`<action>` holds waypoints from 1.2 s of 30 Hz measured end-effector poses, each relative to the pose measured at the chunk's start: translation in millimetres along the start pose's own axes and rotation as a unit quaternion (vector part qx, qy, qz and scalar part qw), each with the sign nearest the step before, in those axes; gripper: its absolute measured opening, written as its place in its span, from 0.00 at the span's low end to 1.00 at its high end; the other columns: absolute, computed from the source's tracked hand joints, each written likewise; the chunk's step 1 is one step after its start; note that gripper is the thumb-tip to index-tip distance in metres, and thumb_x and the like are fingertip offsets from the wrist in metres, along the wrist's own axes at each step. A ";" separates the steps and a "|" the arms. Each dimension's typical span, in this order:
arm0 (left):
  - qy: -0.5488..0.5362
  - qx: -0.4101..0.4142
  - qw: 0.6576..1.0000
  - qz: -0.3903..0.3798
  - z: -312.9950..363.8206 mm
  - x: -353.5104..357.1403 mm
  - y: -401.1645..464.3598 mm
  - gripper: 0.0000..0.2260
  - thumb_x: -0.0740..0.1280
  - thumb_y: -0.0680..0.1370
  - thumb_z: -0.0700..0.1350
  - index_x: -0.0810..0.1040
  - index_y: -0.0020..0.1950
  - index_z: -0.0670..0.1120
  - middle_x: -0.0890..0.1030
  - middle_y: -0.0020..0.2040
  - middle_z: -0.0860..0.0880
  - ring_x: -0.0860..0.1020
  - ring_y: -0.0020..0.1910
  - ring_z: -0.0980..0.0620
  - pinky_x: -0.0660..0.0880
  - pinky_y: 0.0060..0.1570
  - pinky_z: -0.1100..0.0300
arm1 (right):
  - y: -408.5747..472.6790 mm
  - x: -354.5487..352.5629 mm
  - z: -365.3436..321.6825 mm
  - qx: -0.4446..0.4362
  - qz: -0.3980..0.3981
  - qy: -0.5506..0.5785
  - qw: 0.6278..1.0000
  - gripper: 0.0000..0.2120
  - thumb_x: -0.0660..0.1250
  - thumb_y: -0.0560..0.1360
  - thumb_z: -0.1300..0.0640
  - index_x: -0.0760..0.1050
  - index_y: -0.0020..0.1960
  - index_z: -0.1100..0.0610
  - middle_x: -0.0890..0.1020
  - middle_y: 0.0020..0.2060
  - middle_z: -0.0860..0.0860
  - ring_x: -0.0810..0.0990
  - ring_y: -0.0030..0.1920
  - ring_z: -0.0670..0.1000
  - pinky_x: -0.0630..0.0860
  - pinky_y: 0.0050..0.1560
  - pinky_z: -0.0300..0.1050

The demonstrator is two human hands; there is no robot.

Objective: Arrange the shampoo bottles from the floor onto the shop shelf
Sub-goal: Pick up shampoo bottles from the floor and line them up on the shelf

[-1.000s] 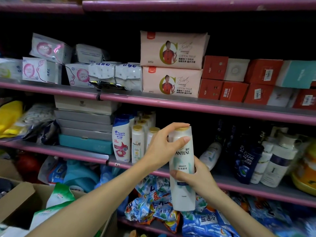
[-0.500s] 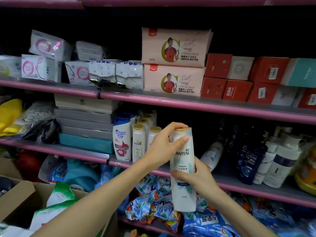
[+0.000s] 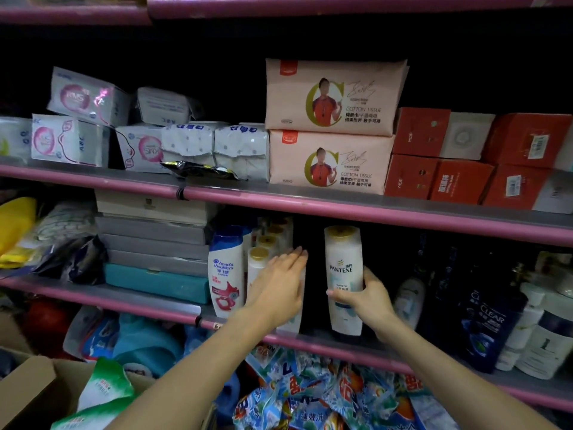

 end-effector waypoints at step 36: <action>-0.048 0.026 0.995 0.087 -4.2 7.9 -1.7 0.28 0.63 0.72 0.37 0.66 0.73 0.42 0.69 0.72 0.45 0.64 0.73 0.48 0.51 0.72 0.63 | 59.1 96.6 60.4 0.001 -0.166 -0.162 0.973 0.28 0.71 0.71 0.61 0.66 0.69 0.52 0.75 0.57 0.47 0.72 0.54 0.43 0.69 0.46 0.29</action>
Point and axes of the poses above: each hand's wrist, its own y-axis towards the middle knuckle, its own x-axis out of the palm, z = x × y, the point moved 7 cm from there along y, towards the middle knuckle
